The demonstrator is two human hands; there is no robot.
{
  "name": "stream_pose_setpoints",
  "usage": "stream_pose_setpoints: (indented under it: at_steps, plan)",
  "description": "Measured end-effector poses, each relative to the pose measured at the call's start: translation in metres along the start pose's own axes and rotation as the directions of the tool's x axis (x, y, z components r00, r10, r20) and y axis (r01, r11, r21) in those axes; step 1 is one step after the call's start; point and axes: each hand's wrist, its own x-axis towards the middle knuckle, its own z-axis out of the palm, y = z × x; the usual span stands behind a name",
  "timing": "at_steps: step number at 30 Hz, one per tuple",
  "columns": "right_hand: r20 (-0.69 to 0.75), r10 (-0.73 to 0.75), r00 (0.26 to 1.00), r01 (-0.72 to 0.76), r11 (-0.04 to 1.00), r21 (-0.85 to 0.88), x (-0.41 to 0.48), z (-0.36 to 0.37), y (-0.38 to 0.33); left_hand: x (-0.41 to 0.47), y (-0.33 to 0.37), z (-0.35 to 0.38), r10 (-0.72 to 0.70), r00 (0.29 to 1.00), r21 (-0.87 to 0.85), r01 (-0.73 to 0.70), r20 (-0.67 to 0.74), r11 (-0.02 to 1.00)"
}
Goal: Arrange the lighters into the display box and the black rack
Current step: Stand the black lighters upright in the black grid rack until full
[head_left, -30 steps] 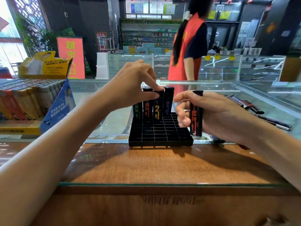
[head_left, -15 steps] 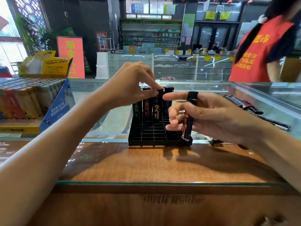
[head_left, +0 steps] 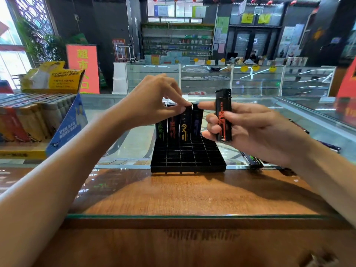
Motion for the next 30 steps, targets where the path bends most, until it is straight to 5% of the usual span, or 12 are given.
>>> stream_pose_setpoints:
  at_steps: [10, 17, 30]
  plan:
    - [0.072, 0.041, 0.997, -0.03, 0.989, -0.145, -0.003, 0.004, 0.001, 0.001, 0.005, -0.002, 0.005, 0.999, -0.232, -0.017, -0.051, 0.973]
    - [0.036, 0.024, 0.999, -0.015, 0.97, -0.242, -0.003, 0.007, 0.004, -0.001, 0.017, -0.007, 0.01, 1.0, -0.663, -0.021, -0.02, 0.748]
    - [-0.247, -0.2, 0.948, -0.037, 0.701, -0.712, -0.001, 0.016, 0.01, -0.002, 0.025, 0.0, 0.027, 0.999, -0.69, 0.006, 0.038, 0.724]
